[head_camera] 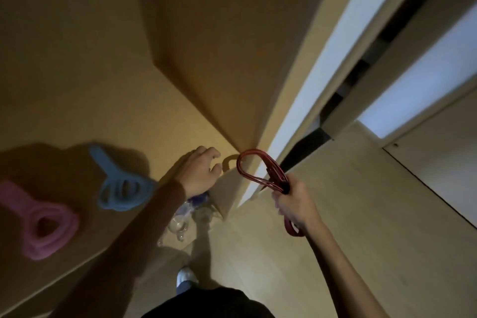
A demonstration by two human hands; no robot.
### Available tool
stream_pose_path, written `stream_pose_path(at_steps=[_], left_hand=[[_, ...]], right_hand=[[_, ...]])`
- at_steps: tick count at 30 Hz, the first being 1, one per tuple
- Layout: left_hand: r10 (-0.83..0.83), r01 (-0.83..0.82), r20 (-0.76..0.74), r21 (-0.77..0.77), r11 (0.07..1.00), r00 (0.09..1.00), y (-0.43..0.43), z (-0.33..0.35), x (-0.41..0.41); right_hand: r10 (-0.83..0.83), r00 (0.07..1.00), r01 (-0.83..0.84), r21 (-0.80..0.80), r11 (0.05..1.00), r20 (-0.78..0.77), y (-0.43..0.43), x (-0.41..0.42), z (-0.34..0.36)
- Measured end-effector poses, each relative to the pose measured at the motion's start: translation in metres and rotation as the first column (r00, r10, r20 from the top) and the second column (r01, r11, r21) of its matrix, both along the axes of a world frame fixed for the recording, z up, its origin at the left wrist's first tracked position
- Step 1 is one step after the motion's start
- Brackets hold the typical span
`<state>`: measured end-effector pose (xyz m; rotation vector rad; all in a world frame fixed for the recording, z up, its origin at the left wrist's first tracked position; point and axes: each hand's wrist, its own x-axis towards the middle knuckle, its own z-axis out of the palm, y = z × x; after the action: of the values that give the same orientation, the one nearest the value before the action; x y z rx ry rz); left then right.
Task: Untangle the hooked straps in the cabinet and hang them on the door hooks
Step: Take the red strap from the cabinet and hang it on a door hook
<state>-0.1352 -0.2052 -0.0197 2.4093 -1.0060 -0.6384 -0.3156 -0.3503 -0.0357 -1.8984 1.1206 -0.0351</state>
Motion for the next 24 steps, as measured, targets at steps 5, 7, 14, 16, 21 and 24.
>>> stream_pose_path(at_steps=[5,7,14,16,21,24], left_hand=[[-0.198,0.199,-0.034,0.026,0.980,0.980,-0.074,-0.007,-0.080],[-0.268,0.270,-0.037,0.049,0.962,0.963,-0.102,-0.011,-0.115],[-0.527,0.524,-0.028,0.152,0.838,0.850,-0.205,-0.023,-0.240],[-0.592,0.585,-0.015,0.175,0.792,0.806,-0.230,-0.029,-0.275],[-0.731,0.716,-0.034,0.238,0.656,0.681,-0.278,-0.045,-0.346],[-0.763,0.747,-0.053,0.261,0.612,0.644,-0.306,-0.060,-0.364]], right_hand=[[-0.236,0.971,0.233,-0.081,0.969,-0.028,-0.041,-0.116,-0.012],[-0.338,0.941,0.334,-0.089,0.938,-0.027,-0.056,-0.165,-0.018],[-0.679,0.733,0.678,-0.037,0.734,-0.032,-0.089,-0.335,-0.037],[-0.744,0.667,0.744,-0.023,0.668,-0.040,-0.093,-0.379,-0.048],[-0.860,0.506,0.862,-0.003,0.508,-0.060,-0.103,-0.454,-0.067],[-0.887,0.456,0.889,0.003,0.457,-0.074,-0.128,-0.476,-0.073]])
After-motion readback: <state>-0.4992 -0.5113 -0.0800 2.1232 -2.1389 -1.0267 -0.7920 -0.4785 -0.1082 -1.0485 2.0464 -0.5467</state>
